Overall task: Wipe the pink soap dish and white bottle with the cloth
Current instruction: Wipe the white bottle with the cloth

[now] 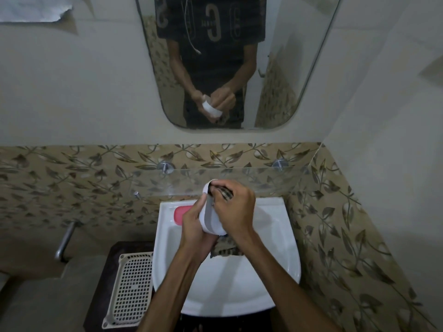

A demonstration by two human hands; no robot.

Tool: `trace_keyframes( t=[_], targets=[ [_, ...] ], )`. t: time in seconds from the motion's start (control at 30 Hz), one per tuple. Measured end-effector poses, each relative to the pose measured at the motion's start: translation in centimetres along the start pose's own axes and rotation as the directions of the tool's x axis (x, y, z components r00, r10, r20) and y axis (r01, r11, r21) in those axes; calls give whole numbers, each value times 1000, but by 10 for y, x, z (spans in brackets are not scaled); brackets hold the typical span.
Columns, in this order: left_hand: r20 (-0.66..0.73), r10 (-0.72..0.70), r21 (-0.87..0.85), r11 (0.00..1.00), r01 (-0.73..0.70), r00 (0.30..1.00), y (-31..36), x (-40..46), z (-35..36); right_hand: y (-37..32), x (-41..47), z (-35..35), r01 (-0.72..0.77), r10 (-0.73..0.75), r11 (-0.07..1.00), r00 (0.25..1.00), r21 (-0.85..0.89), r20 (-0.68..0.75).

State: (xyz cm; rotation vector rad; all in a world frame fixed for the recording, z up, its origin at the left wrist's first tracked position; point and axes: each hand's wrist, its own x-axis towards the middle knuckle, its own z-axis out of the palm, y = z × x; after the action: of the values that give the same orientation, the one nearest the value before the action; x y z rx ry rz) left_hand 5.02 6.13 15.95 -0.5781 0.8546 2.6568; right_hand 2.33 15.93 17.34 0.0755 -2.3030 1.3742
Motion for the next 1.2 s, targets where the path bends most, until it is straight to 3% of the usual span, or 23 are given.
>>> trace_keyframes(
  t=[0.13,0.3,0.4,0.53,0.6,0.67,0.7,0.73,0.8,0.9,0.97,1.0,1.07,1.2],
  targets=[
    [5,81,40,996,-81,997,3,3,-8,-11,-11,8,-81,79,993,996,81,31],
    [-62,171,150,976,-160,983,13,5,-22,-15,-44,-5,-25,5,998,936,51,351],
    [-124,224,157,966,-204,967,7,5,-17,-9,-44,-19,16,8,999,899,-51,439],
    [-95,247,199,954,-224,964,0,5,-7,-7,-45,-26,85,4,968,936,-238,352],
    [-82,253,239,944,-227,964,-4,4,-3,-9,-51,-25,44,39,960,958,-277,285],
    [-66,251,267,937,-225,966,-9,5,-3,-11,-56,-22,-122,168,974,955,-193,244],
    [-73,246,276,936,-217,967,-11,5,-3,-14,-57,-21,-280,293,956,921,-89,256],
    [-92,241,279,938,-207,966,-14,5,-3,-16,-55,-19,-461,427,886,853,51,299],
    [-117,224,288,940,-183,968,-17,2,-2,-19,-50,-18,-739,616,620,667,264,419],
    [-31,301,474,844,-251,953,-14,7,-5,-22,-38,-25,-877,633,236,465,419,619],
    [53,350,594,742,-311,935,-12,9,-8,-24,-33,-32,-876,545,71,435,478,716],
    [75,359,613,719,-327,930,-12,10,-9,-25,-30,-33,-863,518,70,459,500,721],
    [77,334,559,765,-318,939,-17,10,-10,-27,-26,-32,-830,552,167,526,532,647],
    [29,238,434,872,-227,971,-18,2,-18,-23,-28,-26,-800,620,240,562,550,548]
  ],
)
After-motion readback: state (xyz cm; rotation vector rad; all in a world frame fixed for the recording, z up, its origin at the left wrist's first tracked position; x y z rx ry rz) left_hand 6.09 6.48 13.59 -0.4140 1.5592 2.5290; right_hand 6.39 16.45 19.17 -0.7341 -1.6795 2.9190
